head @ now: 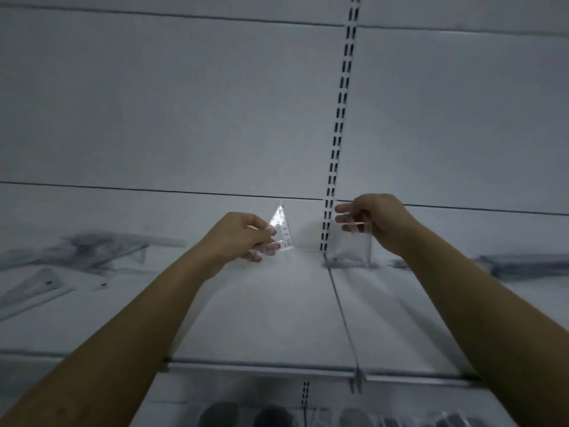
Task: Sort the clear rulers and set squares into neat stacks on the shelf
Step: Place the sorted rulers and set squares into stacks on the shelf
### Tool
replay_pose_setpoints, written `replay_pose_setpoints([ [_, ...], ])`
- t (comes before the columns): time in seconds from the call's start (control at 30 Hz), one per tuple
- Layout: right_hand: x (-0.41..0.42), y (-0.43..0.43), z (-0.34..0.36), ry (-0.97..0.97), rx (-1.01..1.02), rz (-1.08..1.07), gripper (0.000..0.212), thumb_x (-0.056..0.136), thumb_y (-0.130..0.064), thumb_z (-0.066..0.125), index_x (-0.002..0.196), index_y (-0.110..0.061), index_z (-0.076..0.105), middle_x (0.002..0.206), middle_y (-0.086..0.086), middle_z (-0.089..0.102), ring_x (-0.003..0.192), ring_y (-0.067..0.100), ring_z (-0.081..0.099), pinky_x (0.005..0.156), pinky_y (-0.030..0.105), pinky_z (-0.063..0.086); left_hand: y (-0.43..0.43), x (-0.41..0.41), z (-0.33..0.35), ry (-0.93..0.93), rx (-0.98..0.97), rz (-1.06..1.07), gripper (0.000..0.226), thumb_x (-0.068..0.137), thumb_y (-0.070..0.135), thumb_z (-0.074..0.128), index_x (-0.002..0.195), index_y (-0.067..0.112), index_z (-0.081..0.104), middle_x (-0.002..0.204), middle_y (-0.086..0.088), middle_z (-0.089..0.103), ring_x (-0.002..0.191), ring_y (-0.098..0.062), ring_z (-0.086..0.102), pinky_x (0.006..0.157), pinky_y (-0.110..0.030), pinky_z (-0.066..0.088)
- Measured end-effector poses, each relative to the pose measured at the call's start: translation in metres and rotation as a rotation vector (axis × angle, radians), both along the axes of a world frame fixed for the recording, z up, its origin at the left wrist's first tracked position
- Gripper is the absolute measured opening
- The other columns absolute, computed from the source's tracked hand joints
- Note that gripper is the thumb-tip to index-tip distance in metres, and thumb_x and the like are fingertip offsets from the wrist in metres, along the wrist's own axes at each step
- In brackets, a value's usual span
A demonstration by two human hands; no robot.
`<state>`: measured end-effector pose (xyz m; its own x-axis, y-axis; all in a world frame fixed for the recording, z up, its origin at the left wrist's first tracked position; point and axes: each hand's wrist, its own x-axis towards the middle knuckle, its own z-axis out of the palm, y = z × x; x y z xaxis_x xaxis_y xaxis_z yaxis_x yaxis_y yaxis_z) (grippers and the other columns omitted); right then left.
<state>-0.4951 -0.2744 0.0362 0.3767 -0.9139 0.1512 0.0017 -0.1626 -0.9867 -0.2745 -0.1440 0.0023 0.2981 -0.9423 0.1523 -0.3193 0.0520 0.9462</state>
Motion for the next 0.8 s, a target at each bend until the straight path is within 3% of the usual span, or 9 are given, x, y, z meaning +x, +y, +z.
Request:
replay_pose_setpoints([
  [0.17,-0.067,-0.016,-0.005,0.225,0.027,-0.126,0.035,0.082,-0.04,0.069,0.099,-0.01,0.064,0.098,0.014,0.065,0.08,0.025,0.063,0.073,0.04,0.058,-0.049,-0.054,0.005,-0.183,0.016,-0.042,0.01,0.086,0.014,0.068,0.088,0.006,0.071,0.082,-0.007,0.074,0.066,-0.013,0.067,0.056,-0.025,0.05],
  [0.23,-0.089,-0.024,-0.006,0.24,0.017,-0.188,0.041,0.078,-0.049,0.07,0.091,-0.01,0.063,0.086,0.009,0.061,0.072,0.022,0.058,0.062,0.035,0.055,-0.065,-0.071,0.004,-0.378,-0.041,-0.014,0.009,0.086,0.014,0.066,0.088,0.012,0.074,0.08,-0.002,0.072,0.064,-0.009,0.066,0.057,-0.019,0.049],
  [0.3,-0.109,-0.033,-0.006,0.229,0.015,-0.206,0.047,0.076,-0.053,0.071,0.078,-0.007,0.063,0.074,0.007,0.057,0.063,0.019,0.051,0.054,0.031,0.047,-0.08,-0.086,0.001,-0.673,-0.142,0.049,0.016,0.087,0.015,0.062,0.093,0.017,0.076,0.088,0.001,0.071,0.074,-0.01,0.065,0.067,-0.018,0.047],
  [0.4,-0.134,-0.047,-0.007,0.18,0.011,-0.141,0.033,0.08,-0.037,0.074,0.075,-0.005,0.066,0.072,0.008,0.058,0.06,0.016,0.052,0.054,0.028,0.049,-0.1,-0.103,-0.007,-1.087,-0.202,0.035,0.026,0.091,0.015,0.052,0.106,0.019,0.073,0.105,-0.001,0.065,0.092,-0.02,0.061,0.072,-0.027,0.045],
  [0.5,-0.156,-0.063,-0.007,0.107,0.042,-0.123,0.02,0.08,-0.017,0.076,0.082,0.002,0.069,0.077,0.011,0.063,0.063,0.016,0.058,0.057,0.024,0.054,-0.116,-0.11,-0.012,-1.38,-0.146,-0.029,0.026,0.092,0.017,0.047,0.103,0.017,0.071,0.104,-0.001,0.058,0.09,-0.022,0.058,0.067,-0.029,0.044],
  [0.6,-0.173,-0.075,-0.01,0.13,0.022,-0.164,0.013,0.077,-0.004,0.076,0.085,0.005,0.071,0.085,0.015,0.07,0.069,0.02,0.065,0.059,0.022,0.056,-0.125,-0.11,-0.023,-1.443,-0.109,-0.122,0.024,0.094,0.024,0.048,0.1,0.019,0.071,0.1,0.0,0.057,0.09,-0.02,0.058,0.069,-0.031,0.047],
  [0.8,-0.184,-0.089,-0.033,0.297,0.004,-0.216,0.012,0.076,0.008,0.073,0.088,0.009,0.07,0.09,0.023,0.07,0.064,0.026,0.066,0.061,0.028,0.06,-0.119,-0.097,-0.041,-1.198,-0.067,-0.16,0.031,0.093,0.048,0.052,0.114,0.032,0.069,0.095,0.01,0.054,0.087,-0.006,0.051,0.073,-0.027,0.043],
])
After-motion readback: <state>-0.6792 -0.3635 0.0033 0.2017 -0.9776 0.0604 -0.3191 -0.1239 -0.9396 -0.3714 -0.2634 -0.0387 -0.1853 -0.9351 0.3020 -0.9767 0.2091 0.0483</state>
